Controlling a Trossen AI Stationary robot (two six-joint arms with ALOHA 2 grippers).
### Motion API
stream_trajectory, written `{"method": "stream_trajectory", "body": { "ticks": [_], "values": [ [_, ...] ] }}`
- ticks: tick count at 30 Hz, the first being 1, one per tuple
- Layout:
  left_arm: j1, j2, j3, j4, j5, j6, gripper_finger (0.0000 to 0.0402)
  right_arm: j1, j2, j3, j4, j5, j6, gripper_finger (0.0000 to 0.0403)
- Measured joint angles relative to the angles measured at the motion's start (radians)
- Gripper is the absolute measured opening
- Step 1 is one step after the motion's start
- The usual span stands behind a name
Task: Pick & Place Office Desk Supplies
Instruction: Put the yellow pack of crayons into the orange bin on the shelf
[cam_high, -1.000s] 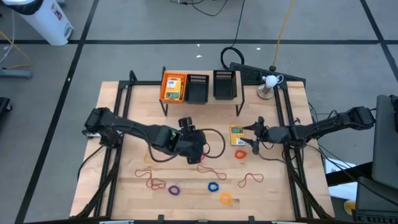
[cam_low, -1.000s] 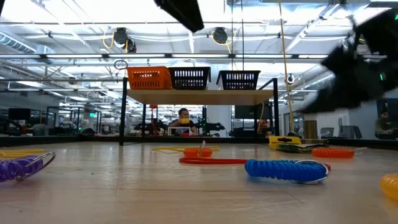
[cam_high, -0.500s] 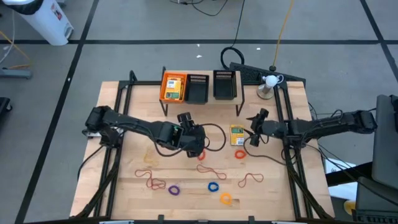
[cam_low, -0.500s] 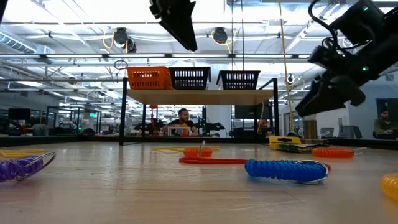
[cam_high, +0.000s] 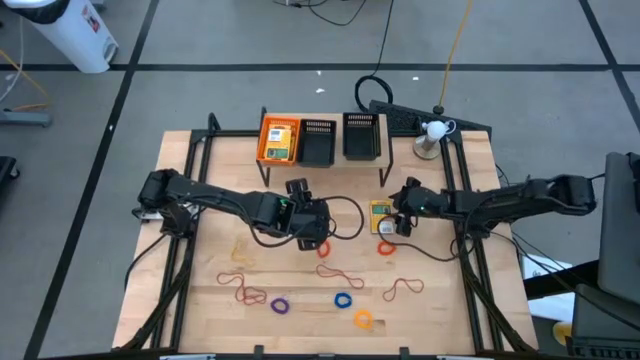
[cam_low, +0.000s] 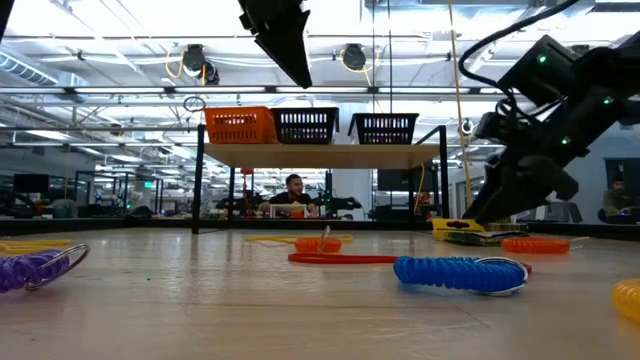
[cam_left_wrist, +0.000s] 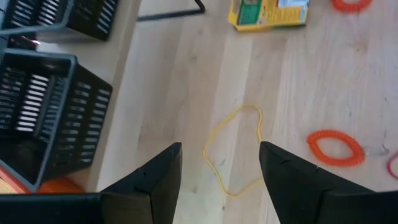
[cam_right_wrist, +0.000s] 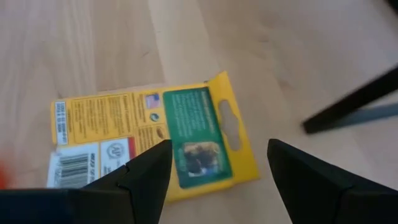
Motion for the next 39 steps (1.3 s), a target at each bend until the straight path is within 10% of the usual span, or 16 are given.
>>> {"method": "stream_trajectory", "body": {
  "ticks": [11,21,39],
  "values": [
    [-0.004,0.0,0.0,-0.036,0.052,-0.049,0.0212,-0.048,0.15,0.002,0.149,-0.097,0.024,0.023],
    [-0.004,0.0,0.0,-0.041,0.071,-0.076,0.0212,-0.07,0.15,0.001,0.191,-0.102,0.03,0.0013],
    [0.024,0.0,0.0,-0.039,0.061,-0.109,0.0212,0.054,-0.196,0.001,0.247,-0.127,0.045,0.0001]
  ]
}}
